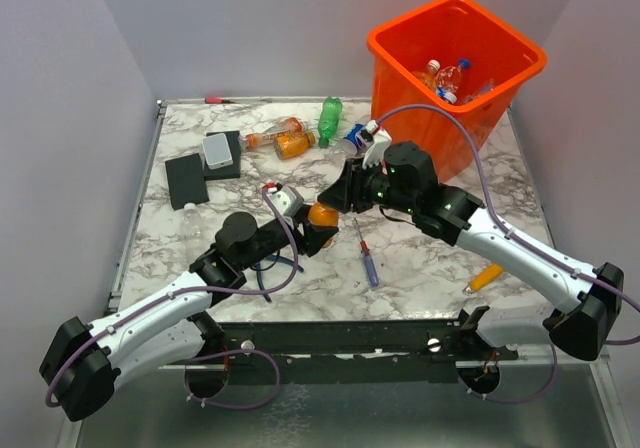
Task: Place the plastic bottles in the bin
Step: Place the plastic bottle in the trash bin.
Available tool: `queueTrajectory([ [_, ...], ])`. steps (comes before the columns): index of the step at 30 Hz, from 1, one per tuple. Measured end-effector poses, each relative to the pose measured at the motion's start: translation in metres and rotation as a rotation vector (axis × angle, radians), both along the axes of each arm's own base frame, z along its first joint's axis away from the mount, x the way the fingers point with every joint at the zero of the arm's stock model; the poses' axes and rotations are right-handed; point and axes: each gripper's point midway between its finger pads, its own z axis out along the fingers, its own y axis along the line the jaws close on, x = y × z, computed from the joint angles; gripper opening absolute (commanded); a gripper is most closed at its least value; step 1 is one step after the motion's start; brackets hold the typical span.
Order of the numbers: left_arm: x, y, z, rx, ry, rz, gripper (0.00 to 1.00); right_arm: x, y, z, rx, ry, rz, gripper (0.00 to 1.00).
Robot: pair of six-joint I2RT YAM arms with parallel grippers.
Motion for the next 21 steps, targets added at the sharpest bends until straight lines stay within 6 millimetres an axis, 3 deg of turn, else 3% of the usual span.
queueTrajectory([
  [3, -0.001, -0.001, 0.002, -0.007, 0.0, -0.005, 0.17, -0.001, -0.001, 0.003, 0.005, -0.006, 0.001, 0.61],
  [5, -0.003, -0.002, 0.004, -0.018, 0.001, -0.016, 0.15, -0.004, -0.003, 0.007, 0.023, -0.023, 0.007, 0.73],
  [8, -0.009, -0.004, 0.011, -0.052, 0.011, -0.042, 0.09, -0.013, -0.011, 0.024, 0.071, -0.068, 0.017, 0.78],
  [15, -0.037, -0.018, 0.067, -0.286, 0.0, -0.21, 0.0, -0.048, -0.02, 0.094, 0.271, -0.223, 0.134, 0.79],
  [21, -0.059, -0.027, 0.096, -0.426, 0.026, -0.364, 0.0, -0.064, -0.014, 0.106, 0.316, -0.246, 0.235, 0.78],
])
